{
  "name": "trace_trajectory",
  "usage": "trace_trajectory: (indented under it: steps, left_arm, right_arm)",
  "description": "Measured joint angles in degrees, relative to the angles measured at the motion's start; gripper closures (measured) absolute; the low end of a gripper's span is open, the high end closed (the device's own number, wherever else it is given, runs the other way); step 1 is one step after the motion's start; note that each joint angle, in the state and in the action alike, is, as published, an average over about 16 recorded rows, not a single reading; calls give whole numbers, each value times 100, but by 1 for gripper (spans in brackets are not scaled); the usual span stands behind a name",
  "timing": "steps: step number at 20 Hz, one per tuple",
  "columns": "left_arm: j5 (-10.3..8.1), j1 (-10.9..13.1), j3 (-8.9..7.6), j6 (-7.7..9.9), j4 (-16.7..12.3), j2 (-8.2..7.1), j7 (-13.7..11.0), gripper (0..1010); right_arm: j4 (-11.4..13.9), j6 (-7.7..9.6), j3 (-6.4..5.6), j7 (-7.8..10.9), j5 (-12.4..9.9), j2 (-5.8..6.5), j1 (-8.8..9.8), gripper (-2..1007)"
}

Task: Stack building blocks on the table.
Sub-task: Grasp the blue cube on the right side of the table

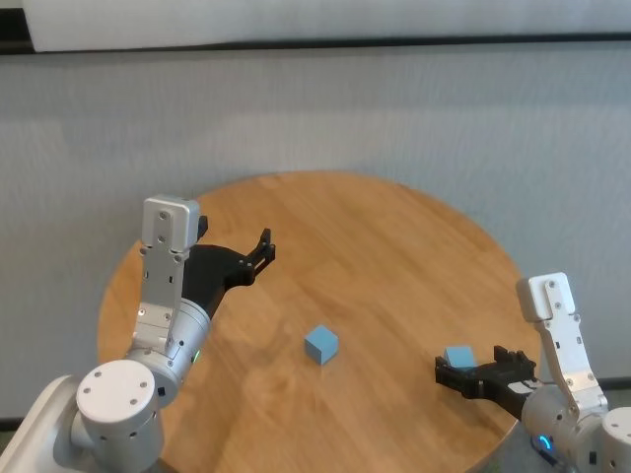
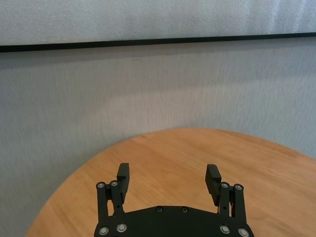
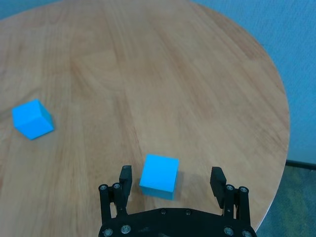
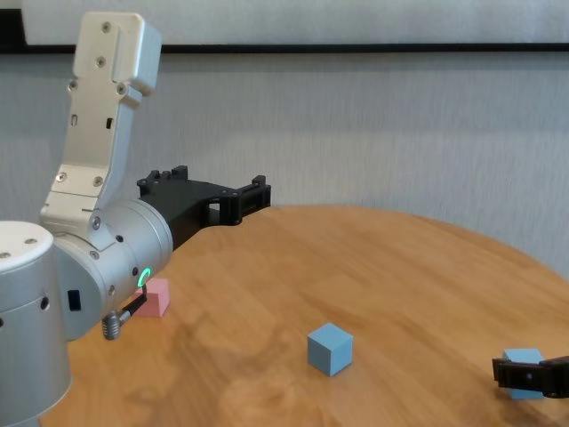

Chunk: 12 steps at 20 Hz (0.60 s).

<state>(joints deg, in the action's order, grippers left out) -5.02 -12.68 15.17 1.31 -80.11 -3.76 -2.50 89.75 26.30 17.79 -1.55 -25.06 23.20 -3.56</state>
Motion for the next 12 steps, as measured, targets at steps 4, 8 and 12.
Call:
trace_trajectory:
  steps: [4,8,12]
  left_arm:
    - [0,0,0,0,0,0,0,10]
    - [0,0,0,0,0,0,0,10]
    - [0,0,0,0,0,0,0,10]
  right_arm:
    - [-41,0,-18,30,49,-42,-18,0]
    - [-80,-1,-37,60,97,-82,-34,0]
    - [-115,2,-53,87,140,-121,-51,0]
